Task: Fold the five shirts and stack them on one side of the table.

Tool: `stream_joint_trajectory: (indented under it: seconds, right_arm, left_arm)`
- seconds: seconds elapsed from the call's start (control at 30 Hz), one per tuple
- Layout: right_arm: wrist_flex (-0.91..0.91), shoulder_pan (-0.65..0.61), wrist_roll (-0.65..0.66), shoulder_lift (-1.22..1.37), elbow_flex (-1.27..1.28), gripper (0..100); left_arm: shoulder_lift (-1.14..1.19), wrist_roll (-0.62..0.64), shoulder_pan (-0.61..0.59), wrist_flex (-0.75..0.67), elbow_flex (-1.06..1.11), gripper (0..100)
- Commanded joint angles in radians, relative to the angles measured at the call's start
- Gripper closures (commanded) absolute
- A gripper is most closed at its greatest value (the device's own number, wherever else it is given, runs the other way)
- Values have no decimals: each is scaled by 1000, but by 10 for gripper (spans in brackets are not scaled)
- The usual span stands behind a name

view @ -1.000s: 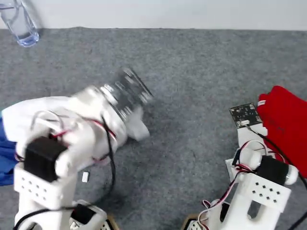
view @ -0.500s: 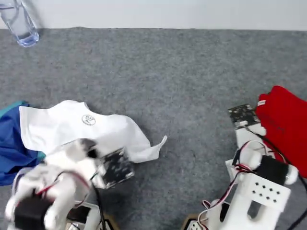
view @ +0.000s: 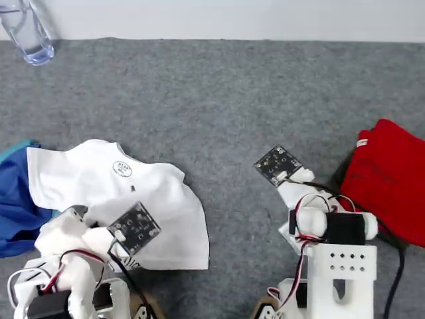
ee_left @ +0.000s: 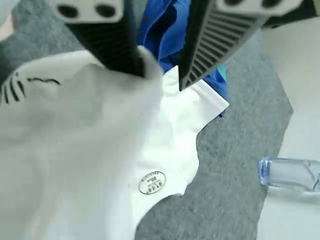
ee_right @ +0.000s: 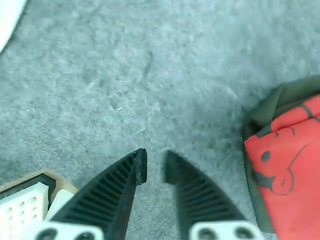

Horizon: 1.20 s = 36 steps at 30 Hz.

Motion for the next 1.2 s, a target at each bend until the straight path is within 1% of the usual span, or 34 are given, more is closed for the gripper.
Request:
stream_joint_trajectory:
  seconds: [0.0, 0.07, 0.3, 0.43, 0.57, 0.63, 0.7, 0.77, 0.87, 0.97, 1.17]
  right_arm:
    - [-1, -31, -25, -2, -21, 731]
    - [12, -48, -64, 2, -55, 706]
    - [170, -170, -97, 153, -239, 721]
    - [191, -271, -187, 208, -262, 721]
    - [203, -372, -207, 206, -259, 721]
    - [203, -435, -209, 206, -238, 721]
    - [199, -518, -209, 214, -187, 721]
    - [176, -616, -219, 217, -123, 721]
    - [90, -730, -298, 217, -49, 721]
    - [-4, -805, -333, 219, 6, 721]
    - [-134, -912, -336, 219, 61, 721]
  left_arm:
    - [-5, 152, -2, -52, -48, 812]
    - [-5, 216, 0, -57, -76, 810]
    - [3, 465, -3, -61, -179, 808]
    - [3, 546, -5, -55, -199, 808]
    - [3, 612, -8, -61, -200, 808]
    - [3, 651, -44, -81, -209, 808]
    - [3, 697, -115, -127, -220, 808]
    - [3, 726, -189, -170, -231, 808]
    - [3, 763, -247, -207, -231, 808]
    - [3, 790, -279, -210, -237, 808]
    - [3, 790, -301, -218, -232, 808]
